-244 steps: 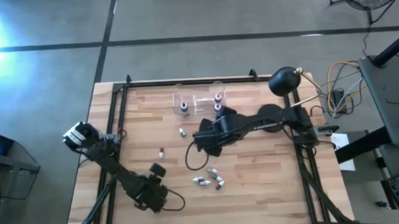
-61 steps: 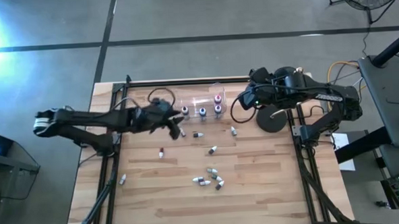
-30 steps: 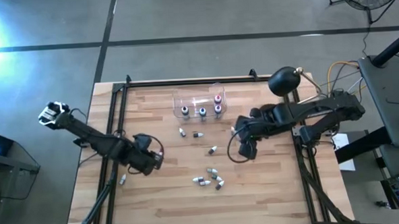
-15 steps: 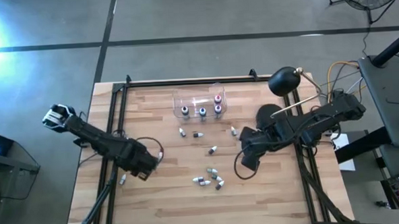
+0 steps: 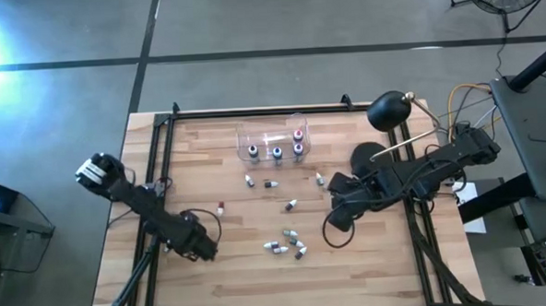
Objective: Pick & Place food coloring
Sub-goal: Put the small black food coloring bottle into the transparent bin
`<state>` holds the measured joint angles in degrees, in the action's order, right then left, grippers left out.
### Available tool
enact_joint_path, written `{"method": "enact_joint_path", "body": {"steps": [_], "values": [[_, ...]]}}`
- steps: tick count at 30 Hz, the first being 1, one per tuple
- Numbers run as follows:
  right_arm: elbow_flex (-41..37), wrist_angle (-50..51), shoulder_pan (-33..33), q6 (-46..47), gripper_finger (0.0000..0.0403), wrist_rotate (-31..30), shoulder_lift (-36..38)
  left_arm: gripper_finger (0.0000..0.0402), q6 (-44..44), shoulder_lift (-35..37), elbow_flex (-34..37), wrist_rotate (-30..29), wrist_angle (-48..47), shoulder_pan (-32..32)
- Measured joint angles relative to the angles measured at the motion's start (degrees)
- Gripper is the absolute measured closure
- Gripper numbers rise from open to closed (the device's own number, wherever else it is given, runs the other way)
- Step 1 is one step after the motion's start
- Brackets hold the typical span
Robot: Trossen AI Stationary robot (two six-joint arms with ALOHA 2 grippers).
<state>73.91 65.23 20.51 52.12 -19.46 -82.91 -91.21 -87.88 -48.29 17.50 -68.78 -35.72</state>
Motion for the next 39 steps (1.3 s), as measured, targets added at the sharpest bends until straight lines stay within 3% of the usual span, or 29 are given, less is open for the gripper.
{"method": "enact_joint_path", "body": {"steps": [7,15,25,36,39], "values": [[0.0,-0.2,0.0,0.0,0.0268,-0.5,0.0,0.0282,-6.1,-5.0,2.6,0.1,2.4,-3.8],[0.0,-0.8,0.0,0.0,0.0269,-1.8,0.0,0.0282,-13.6,-3.6,6.5,-0.1,10.7,-4.9],[0.0,-1.3,-0.1,0.1,0.0276,-3.0,0.0,0.0284,-12.7,-3.5,7.1,-1.5,12.5,-5.0],[0.0,-1.3,-0.2,0.2,0.0272,-4.7,0.0,0.0362,-10.4,-2.5,6.5,-4.0,13.5,-5.1],[0.0,-1.3,-0.2,0.4,0.0276,-4.7,0.0,0.0367,-10.4,-0.9,6.0,-8.7,18.5,-5.0]]}}
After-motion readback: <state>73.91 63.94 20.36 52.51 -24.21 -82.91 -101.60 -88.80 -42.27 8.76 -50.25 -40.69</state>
